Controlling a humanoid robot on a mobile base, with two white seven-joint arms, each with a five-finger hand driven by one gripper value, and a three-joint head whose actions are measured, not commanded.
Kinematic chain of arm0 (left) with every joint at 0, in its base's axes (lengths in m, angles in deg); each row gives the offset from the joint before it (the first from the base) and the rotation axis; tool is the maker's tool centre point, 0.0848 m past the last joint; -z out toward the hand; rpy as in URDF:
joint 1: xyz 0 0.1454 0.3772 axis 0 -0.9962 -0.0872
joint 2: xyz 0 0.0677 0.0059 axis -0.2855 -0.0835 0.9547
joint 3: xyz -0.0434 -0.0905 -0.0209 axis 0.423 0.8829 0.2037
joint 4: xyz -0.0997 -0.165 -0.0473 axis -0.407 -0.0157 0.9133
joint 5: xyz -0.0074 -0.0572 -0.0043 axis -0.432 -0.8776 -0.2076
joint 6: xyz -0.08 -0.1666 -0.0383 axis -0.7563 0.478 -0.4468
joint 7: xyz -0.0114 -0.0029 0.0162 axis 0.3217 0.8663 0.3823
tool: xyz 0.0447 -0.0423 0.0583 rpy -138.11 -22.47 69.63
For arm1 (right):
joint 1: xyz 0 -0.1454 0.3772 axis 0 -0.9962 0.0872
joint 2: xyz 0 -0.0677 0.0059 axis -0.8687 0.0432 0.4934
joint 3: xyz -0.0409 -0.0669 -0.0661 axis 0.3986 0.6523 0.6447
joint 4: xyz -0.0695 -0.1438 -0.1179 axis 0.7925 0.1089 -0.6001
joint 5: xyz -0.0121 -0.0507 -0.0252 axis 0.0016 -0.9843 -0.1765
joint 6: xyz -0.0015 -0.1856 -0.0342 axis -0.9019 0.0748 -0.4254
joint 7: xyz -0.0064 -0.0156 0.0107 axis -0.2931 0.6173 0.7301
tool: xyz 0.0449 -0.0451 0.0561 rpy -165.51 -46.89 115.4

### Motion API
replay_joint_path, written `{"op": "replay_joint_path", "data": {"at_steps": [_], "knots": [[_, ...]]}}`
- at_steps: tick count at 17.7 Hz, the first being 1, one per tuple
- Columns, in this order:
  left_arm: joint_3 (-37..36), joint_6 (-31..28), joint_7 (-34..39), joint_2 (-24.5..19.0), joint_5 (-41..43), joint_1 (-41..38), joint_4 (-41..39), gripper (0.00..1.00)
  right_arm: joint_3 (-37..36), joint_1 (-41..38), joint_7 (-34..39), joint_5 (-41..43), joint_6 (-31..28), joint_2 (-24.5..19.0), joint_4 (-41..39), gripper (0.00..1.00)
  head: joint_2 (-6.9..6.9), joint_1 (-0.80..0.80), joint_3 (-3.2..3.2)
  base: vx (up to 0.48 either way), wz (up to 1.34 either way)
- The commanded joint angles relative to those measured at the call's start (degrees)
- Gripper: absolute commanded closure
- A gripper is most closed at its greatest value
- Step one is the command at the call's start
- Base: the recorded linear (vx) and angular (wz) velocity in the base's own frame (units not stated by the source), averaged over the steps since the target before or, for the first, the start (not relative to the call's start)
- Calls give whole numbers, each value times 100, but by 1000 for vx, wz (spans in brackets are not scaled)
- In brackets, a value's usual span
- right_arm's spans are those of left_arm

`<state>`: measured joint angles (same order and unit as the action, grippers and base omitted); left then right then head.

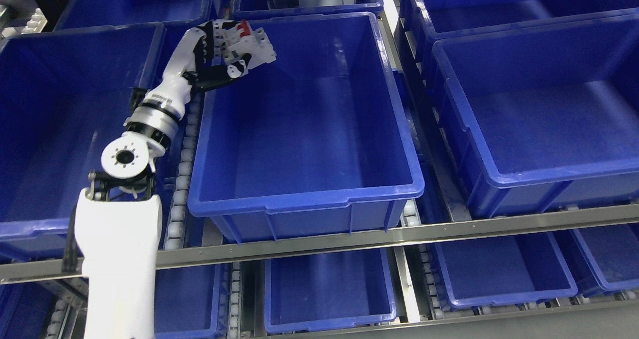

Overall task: Place circuit breaker on shelf
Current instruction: 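Extend the left hand over an empty blue bin on the shelf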

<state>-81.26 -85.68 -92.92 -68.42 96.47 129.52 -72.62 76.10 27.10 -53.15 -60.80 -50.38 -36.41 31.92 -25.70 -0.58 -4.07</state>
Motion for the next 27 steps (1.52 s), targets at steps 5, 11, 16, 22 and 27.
{"op": "replay_joint_path", "data": {"at_steps": [5, 11, 16, 22, 27], "knots": [[-1384, -36, -311, 22, 1001, 1139, 2931, 85, 0, 4, -1, 0, 19, 100, -1, 0, 0, 0, 0, 60, -59], [-1641, -36, -399, 215, 1116, 1201, 3588, 84, 0, -5, -1, 0, 19, 100, -1, 0, 0, 0, 0, 45, -51], [-1649, 8, -399, 268, 1248, 1324, 4118, 83, 0, -5, -1, 0, 19, 100, -1, 0, 0, 0, 0, 60, -89], [-1667, 8, -391, 268, 1248, 1324, 4127, 74, 0, 4, -1, 0, 19, 100, -1, 0, 0, 0, 0, 64, -115], [-1693, -18, -382, 259, 1572, 1324, 4127, 37, 0, 4, -1, 0, 19, 100, -1, 0, 0, 0, 0, 49, -48]]}}
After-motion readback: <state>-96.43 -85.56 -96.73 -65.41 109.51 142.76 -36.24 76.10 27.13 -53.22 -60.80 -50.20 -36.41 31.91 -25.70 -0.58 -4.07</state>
